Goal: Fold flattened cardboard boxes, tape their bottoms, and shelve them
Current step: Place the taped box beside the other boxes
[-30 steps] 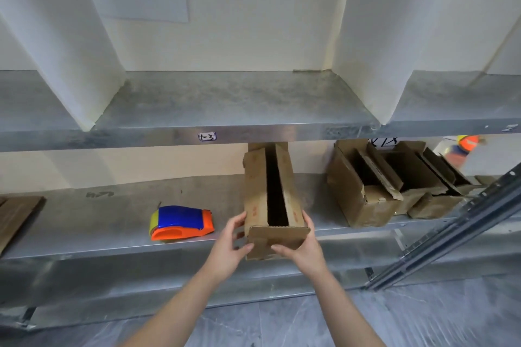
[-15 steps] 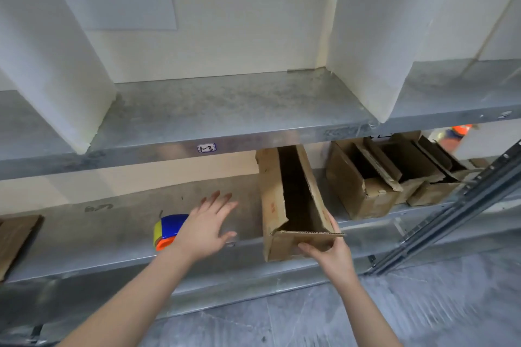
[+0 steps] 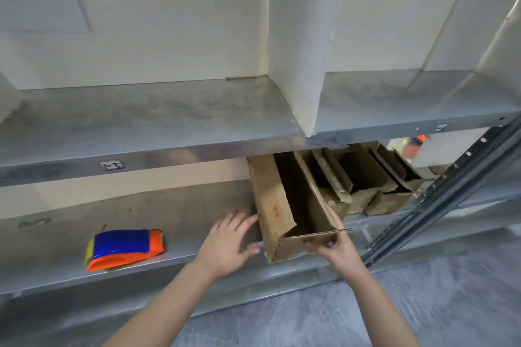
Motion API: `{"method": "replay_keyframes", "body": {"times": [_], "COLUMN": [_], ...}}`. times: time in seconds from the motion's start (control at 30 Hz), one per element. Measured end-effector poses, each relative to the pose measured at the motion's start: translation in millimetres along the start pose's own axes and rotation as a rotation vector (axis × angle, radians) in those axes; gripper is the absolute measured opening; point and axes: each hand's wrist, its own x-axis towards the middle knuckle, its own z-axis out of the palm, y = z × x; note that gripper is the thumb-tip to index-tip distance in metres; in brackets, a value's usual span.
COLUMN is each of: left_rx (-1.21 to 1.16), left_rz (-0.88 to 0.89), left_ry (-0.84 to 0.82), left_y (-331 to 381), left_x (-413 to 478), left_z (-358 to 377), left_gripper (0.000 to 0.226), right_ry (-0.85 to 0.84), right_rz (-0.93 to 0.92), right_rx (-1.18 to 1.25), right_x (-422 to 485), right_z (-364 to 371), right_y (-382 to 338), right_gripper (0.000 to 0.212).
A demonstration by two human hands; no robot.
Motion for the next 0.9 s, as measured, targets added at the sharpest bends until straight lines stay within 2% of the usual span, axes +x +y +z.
{"method": "replay_keyframes", "body": {"times": [0.07,0.2,0.37,0.53,0.6,0.73,0.9], "left_rx": [-0.209,-0.657,-0.717,-0.741,-0.708,-0.503,-0.017], "left_rz": [-0.079,-0.205,-0.268,-0.256,-0.239,-0.156,0.054], "left_ry": [-0.022,-0.005,-0.015,-0.019,-0.009,-0.020,0.007], "left_y": [23,54,64,61,59,51,38], "left_x": [4,15,35,44,39,20,-6], "left_z": [11,33,36,38,38,36,26], "left_gripper": [0.101,0.097,0.094,0.095,0.095,0.088,0.072], "right_ry": [-0.033,-0.014,0.099,0.090,0.096,0.167,0.213], "right_rz": [0.018,0.071,0.134,0.151,0.139,0.146,0.096], "right_rx": [-0.009,0.011,-0.028,-0.117,-0.153,-0.264,-0.558], "right_x": [6,15,25,30,22,-9,-52], "right_z": [-7,-7,-7,-12,-12,-14,-13], "right_y": [8,18,35,36,35,35,33], "right_gripper": [0.097,0.094,0.084,0.084,0.080,0.092,0.071]}}
